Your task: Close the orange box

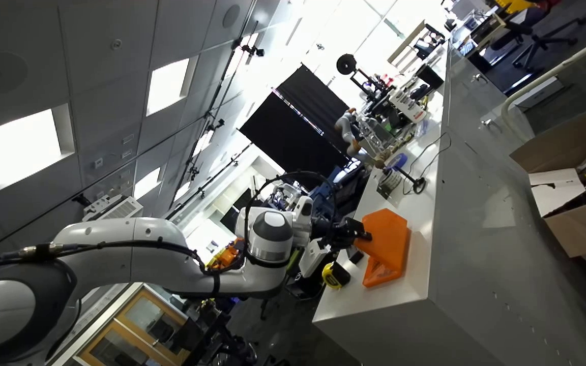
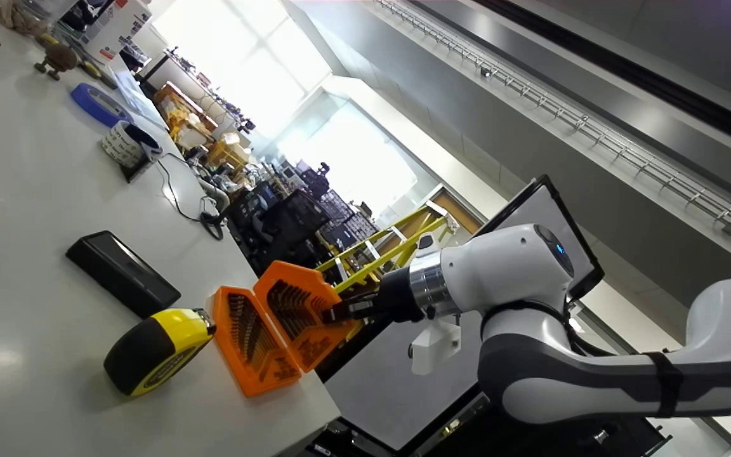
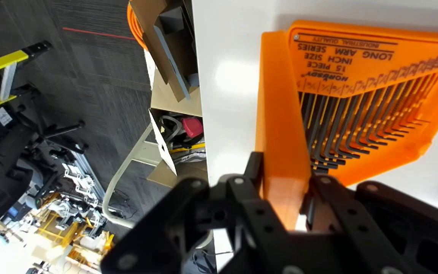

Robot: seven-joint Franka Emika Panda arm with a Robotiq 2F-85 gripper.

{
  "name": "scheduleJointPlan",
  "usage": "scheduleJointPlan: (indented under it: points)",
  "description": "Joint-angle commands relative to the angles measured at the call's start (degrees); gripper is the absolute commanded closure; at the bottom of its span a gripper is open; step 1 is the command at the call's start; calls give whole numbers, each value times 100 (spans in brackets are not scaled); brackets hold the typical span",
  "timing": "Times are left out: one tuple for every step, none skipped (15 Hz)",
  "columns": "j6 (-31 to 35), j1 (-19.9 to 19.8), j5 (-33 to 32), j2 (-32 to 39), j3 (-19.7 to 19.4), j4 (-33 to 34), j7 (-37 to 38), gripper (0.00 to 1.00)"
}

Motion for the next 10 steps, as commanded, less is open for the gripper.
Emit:
scheduleJointPlan:
  points:
    - [-260,276,-674,187,43,7,848,83]
    - [-323,292,-878,191,80,14,1029,54]
    - [-363,269,-1089,210,114,25,1199,54]
    - [-392,268,-1218,201,175,-12,1336,50]
    - [-420,318,-1336,295,194,-16,1483,42]
    - [-413,317,-1435,352,240,-43,1597,36]
    - [-418,307,-1536,453,282,-25,1704,27]
    - [-418,308,-1589,505,343,-35,1780,20]
    - [-413,298,-1653,572,386,-22,1858,12]
    - [-398,297,-1728,595,422,-11,1946,5]
